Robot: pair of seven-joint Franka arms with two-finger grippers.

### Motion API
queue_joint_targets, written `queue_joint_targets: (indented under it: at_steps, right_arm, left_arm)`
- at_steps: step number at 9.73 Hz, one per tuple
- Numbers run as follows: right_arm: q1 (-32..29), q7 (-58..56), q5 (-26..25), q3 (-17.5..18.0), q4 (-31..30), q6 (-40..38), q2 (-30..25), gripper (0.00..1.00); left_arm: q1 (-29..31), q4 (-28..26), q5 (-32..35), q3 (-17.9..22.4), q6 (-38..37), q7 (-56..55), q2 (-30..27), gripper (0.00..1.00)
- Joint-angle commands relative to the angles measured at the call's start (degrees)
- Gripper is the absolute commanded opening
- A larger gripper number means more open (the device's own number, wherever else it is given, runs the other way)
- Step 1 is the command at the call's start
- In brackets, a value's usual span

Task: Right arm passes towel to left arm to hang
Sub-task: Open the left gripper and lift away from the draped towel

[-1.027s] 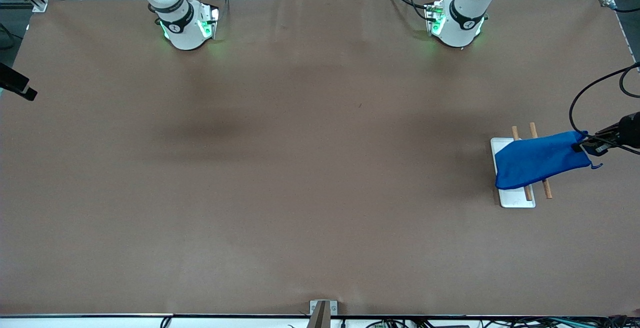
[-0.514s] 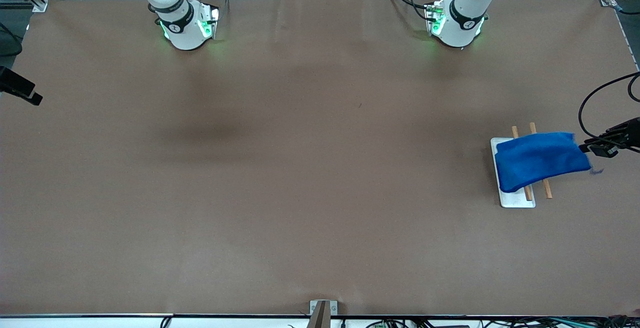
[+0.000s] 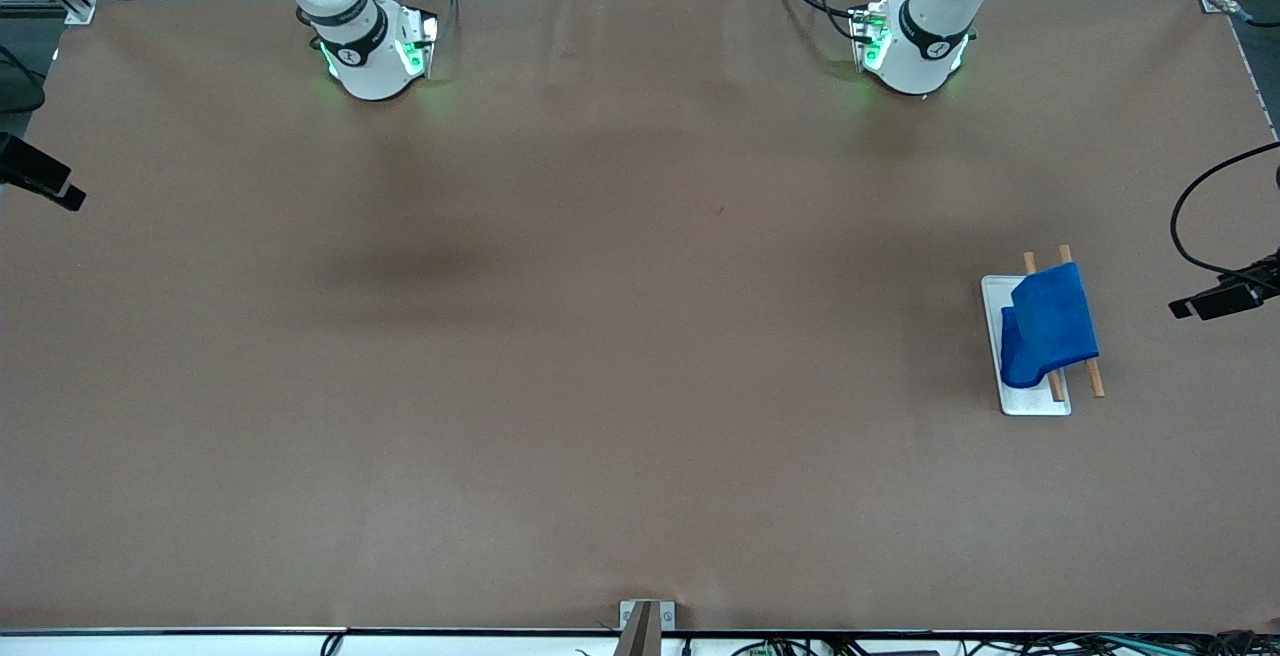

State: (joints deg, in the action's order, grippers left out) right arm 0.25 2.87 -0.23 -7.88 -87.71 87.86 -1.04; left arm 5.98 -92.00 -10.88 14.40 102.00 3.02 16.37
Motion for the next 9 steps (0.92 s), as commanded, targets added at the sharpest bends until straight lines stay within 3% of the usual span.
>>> queue_joint_targets:
  at_steps: [1, 4, 6, 7, 9]
  right_arm:
    - [0.19, 0.12, -0.83, 0.15, -1.41, 0.39, -1.24, 1.00]
    - [-0.33, 0.03, -0.83, 0.23, -1.41, 0.38, -1.24, 1.00]
    - [-1.73, -0.23, -0.82, 1.80, -1.41, 0.38, -1.24, 1.00]
    - [-2.61, -0.23, -0.83, 2.95, -1.41, 0.30, -1.33, 1.00]
    - [-2.27, -0.32, -0.83, 2.87, -1.41, 0.12, -1.33, 1.00]
  left_arm:
    - [-0.44, 1.37, 3.93, -6.55, 0.40, 3.13, -1.59, 1.00]
    - [-2.45, 1.65, 4.20, -12.72, 0.14, 2.96, -6.86, 1.00]
    - [-6.05, 1.74, 7.35, -13.00, -1.17, 2.44, -11.86, 1.00]
    - [-7.54, 1.39, 7.54, -13.17, -5.36, 0.17, -15.28, 1.00]
    - [-7.91, -1.58, 9.46, -17.81, -7.69, -7.82, -21.87, 1.00]
